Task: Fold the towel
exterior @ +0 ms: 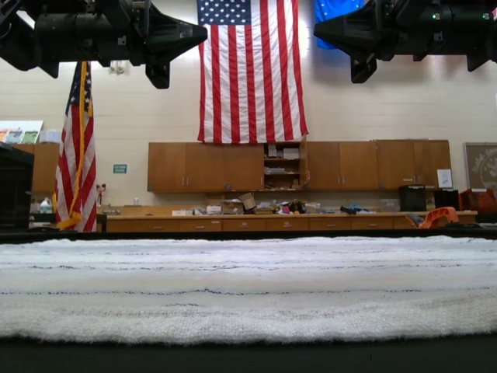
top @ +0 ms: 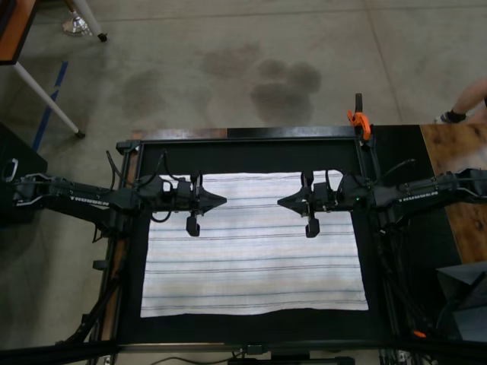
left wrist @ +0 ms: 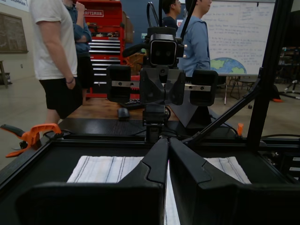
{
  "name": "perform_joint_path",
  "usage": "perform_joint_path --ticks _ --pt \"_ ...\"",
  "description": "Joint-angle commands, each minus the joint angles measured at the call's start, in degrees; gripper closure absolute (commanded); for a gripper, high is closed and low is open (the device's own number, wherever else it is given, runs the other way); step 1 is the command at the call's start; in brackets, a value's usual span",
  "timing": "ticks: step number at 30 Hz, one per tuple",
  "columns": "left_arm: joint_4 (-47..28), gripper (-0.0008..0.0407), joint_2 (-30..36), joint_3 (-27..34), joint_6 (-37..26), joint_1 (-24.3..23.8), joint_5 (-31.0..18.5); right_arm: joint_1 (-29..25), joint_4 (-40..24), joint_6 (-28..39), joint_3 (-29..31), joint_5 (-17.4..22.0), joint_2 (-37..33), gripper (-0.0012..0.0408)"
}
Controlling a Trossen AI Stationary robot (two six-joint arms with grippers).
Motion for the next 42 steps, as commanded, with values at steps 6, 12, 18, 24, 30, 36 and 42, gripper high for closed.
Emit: perform_joint_path --ticks 6,12,18,24,30,36,42 --pt "0.0 0.0399 0.02 0.0 0.0 0.0 0.0 0.0 0.0 0.0 0.0 0.02 -0.02 0.0396" --pt "0.0 0.0399 0.02 0.0 0.0 0.0 -0.02 0.0 0.0 0.0 0.0 0.02 -0.02 0.0396" --pt "0.02 0.0399 0.02 0.0 0.0 0.0 0.0 0.0 0.0 0.0 0.0 0.02 -0.02 0.0396" --pt "-0.02 0.0399 0.02 0.0 0.0 0.0 0.0 -0.02 0.09 -0.02 0.0 0.04 -0.02 0.0396" --pt "0.09 0.0399 0.02 0.0 -0.46 0.2 -0.02 0.66 0.13 11.96 0.0 0.04 0.15 0.0396" --pt "0.02 0.0399 0.02 0.0 -0.42 0.2 -0.04 1.84 0.5 25.59 0.0 0.04 2.47 0.0396" --pt "-1.77 0.0399 0.02 0.0 -0.42 0.2 -0.02 4.68 1.22 33.79 0.0 0.04 8.2 0.0396"
